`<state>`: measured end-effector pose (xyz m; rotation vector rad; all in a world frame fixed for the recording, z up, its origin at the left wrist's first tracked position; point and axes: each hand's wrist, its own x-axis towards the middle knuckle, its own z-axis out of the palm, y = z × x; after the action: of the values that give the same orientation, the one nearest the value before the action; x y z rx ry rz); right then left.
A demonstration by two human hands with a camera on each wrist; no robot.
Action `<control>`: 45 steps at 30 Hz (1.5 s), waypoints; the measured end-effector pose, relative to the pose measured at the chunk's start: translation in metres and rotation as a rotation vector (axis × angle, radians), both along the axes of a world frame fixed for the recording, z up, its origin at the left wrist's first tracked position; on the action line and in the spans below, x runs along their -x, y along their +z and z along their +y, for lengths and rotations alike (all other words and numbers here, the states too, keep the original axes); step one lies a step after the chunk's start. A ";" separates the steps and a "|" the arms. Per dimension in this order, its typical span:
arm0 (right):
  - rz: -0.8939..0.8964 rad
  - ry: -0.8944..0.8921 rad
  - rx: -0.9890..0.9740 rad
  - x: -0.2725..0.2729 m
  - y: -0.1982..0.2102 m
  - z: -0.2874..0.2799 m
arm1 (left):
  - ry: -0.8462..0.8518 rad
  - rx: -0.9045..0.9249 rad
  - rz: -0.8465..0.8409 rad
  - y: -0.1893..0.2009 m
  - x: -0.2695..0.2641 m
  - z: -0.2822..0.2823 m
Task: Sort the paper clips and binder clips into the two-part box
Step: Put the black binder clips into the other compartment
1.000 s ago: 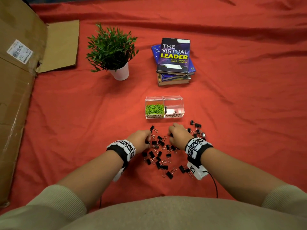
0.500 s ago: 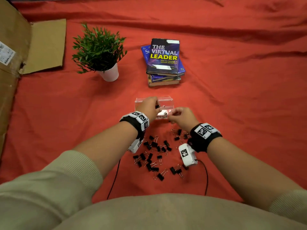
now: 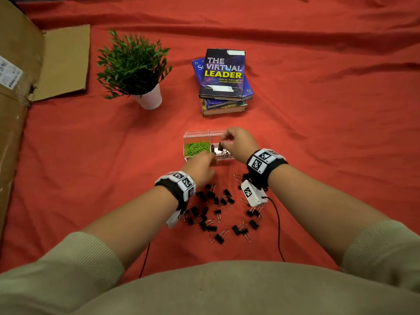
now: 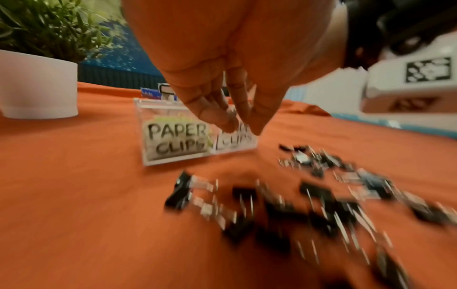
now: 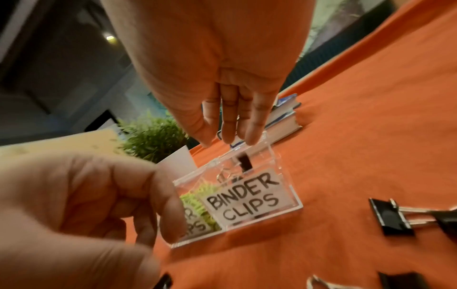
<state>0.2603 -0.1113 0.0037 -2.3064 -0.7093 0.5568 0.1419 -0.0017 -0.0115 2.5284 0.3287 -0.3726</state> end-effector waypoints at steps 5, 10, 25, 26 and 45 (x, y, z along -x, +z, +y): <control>-0.051 0.314 0.159 0.042 -0.007 -0.026 | -0.115 -0.101 0.098 -0.026 0.044 -0.011; -0.078 0.530 0.464 0.086 -0.042 -0.057 | -0.093 -0.154 0.153 -0.039 0.057 -0.019; 0.058 0.371 0.282 0.099 -0.061 -0.064 | 0.048 -0.044 0.114 -0.044 0.057 -0.020; 0.075 0.348 0.271 0.097 -0.060 -0.065 | 0.068 -0.021 0.110 -0.044 0.057 -0.019; 0.008 -0.038 0.055 -0.006 -0.005 -0.009 | 0.169 0.138 -0.116 -0.004 0.002 -0.011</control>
<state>0.2661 -0.1201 -0.0017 -2.3618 -0.6519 0.5745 0.1402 -0.0131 -0.0158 2.3555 0.4525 -0.1752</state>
